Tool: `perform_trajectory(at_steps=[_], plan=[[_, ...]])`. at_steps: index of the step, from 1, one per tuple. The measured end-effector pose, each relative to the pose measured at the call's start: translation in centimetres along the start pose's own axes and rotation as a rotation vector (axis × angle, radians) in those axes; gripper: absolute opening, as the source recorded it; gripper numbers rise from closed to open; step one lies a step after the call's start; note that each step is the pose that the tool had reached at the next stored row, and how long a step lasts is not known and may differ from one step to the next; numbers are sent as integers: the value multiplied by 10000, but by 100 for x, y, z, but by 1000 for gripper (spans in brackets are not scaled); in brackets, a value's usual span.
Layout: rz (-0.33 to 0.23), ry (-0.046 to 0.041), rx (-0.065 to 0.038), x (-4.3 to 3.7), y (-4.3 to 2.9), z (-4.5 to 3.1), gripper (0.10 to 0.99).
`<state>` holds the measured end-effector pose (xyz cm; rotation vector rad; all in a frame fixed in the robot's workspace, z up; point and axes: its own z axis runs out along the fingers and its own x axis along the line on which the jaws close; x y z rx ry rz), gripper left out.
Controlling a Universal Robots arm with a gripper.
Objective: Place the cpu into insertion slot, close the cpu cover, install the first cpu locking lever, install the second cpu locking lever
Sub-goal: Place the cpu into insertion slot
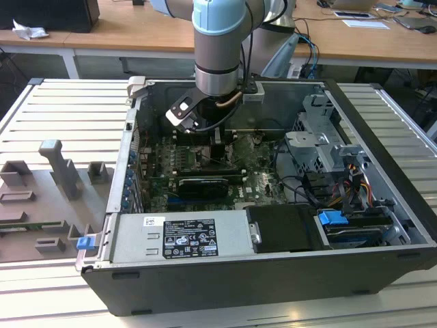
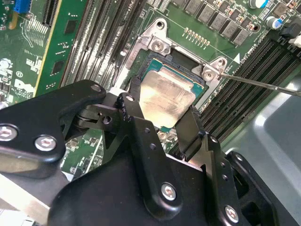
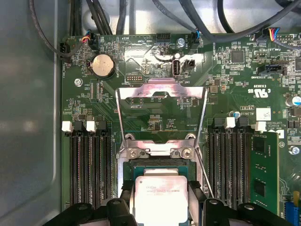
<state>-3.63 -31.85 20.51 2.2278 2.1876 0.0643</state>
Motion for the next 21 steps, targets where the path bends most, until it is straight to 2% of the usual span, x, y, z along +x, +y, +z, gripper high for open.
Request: perform_trajectory(at_steps=[5, 10, 11, 12, 21], plan=[[27, -16, 18, 4, 3, 34, 541], [37, -18, 24, 6, 7, 38, 541], [38, -18, 24, 6, 7, 38, 553], [38, -18, 24, 6, 7, 38, 620], [40, -17, 23, 7, 9, 21, 620]])
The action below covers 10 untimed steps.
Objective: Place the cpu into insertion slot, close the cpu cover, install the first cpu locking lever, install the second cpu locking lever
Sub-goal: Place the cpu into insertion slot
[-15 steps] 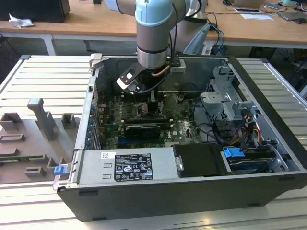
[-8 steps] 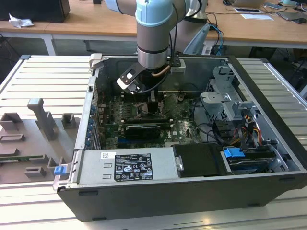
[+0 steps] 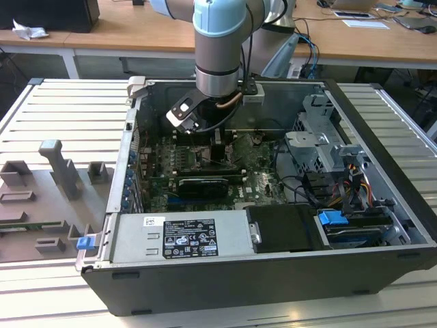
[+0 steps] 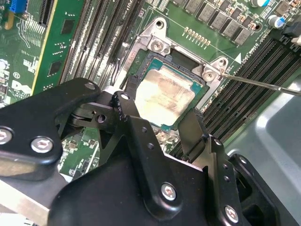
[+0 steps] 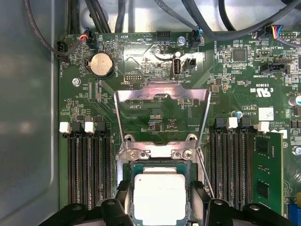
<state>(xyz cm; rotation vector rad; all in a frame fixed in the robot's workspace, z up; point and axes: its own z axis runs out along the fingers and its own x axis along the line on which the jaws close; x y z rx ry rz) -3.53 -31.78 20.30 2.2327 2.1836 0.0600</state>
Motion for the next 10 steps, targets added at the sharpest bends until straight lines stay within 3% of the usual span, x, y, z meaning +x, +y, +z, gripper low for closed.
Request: perform_trajectory(at_steps=[7, 10], plan=[[-2, -22, 0, -1, 2, 18, 620], [-5, -151, -4, -1, 1, 19, 620]])
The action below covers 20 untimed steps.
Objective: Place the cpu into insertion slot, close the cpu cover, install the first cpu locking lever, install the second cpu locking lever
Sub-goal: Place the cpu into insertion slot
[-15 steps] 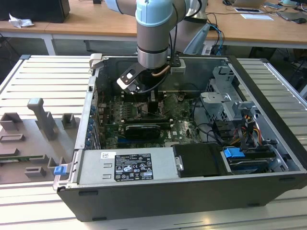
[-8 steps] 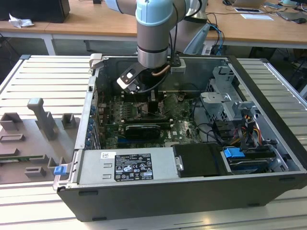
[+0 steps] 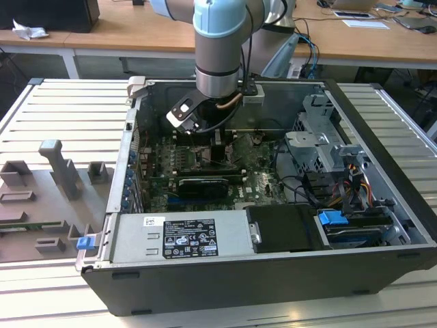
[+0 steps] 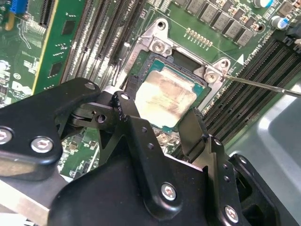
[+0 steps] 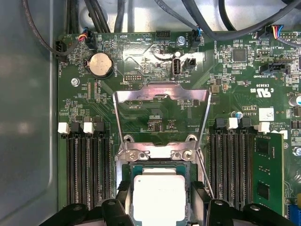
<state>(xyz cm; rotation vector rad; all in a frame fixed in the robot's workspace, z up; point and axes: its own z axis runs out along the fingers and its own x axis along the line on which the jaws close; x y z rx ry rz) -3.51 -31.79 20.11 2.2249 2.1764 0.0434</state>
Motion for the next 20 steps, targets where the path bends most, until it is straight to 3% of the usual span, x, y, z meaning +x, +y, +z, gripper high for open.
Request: perform_trajectory(at_steps=[1, 5, 8, 15, 20], plan=[[-3, -53, -1, 0, 0, 1, 620], [-3, -64, 0, 0, 1, 2, 620], [16, 55, 3, 2, 1, -1, 620], [18, 68, 8, 2, 5, -100, 604], [16, 59, 9, 2, 8, -152, 294]])
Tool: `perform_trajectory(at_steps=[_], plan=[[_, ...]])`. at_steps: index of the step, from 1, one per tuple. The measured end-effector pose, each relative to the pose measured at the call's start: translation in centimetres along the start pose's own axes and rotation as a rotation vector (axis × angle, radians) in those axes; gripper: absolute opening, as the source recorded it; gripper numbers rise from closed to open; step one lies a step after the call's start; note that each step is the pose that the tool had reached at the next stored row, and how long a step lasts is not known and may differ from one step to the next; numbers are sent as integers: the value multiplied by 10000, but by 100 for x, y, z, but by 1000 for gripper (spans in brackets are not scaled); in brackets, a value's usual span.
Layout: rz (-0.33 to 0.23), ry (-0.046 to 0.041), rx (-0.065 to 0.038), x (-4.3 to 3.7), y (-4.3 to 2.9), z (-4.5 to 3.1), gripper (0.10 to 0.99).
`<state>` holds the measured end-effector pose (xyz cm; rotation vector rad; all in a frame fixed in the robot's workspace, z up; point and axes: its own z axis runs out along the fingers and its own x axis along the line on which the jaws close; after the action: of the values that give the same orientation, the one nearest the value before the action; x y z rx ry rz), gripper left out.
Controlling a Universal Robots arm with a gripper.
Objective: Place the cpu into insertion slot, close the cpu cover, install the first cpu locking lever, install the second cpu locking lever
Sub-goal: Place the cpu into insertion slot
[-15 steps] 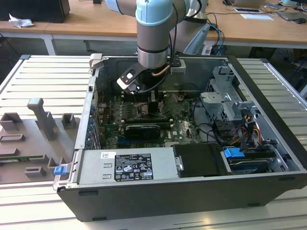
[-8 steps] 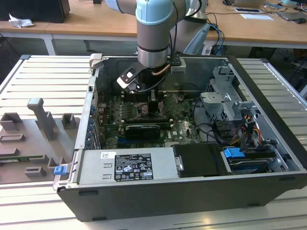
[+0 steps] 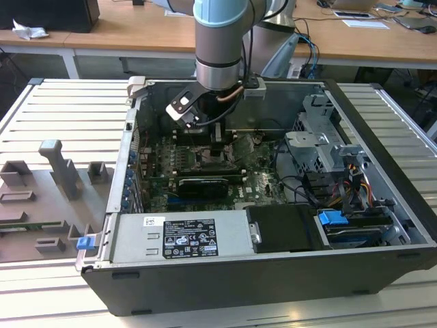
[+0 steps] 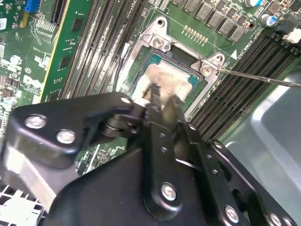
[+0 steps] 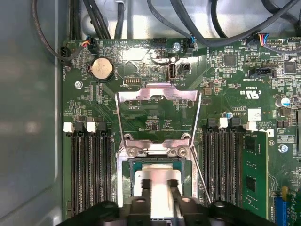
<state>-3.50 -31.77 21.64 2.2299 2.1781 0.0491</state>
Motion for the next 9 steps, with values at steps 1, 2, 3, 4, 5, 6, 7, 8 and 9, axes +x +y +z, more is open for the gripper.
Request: perform_trajectory(at_steps=[1, 2, 3, 4, 5, 6, 7, 8, 9], plan=[[-1, -5, 1, 0, 0, -8, 231], [-1, -7, 2, 0, 1, -15, 231], [0, -8, 3, 0, 1, -22, 114], [0, -7, 5, 0, 1, -29, 114], [0, -7, 5, 0, 1, -33, 106], [1, -7, 6, 0, 1, -38, 106], [1, -7, 6, 0, 1, -43, 106], [1, -8, 6, 0, 1, -46, 106], [1, -6, 6, 1, 2, -49, 106]])
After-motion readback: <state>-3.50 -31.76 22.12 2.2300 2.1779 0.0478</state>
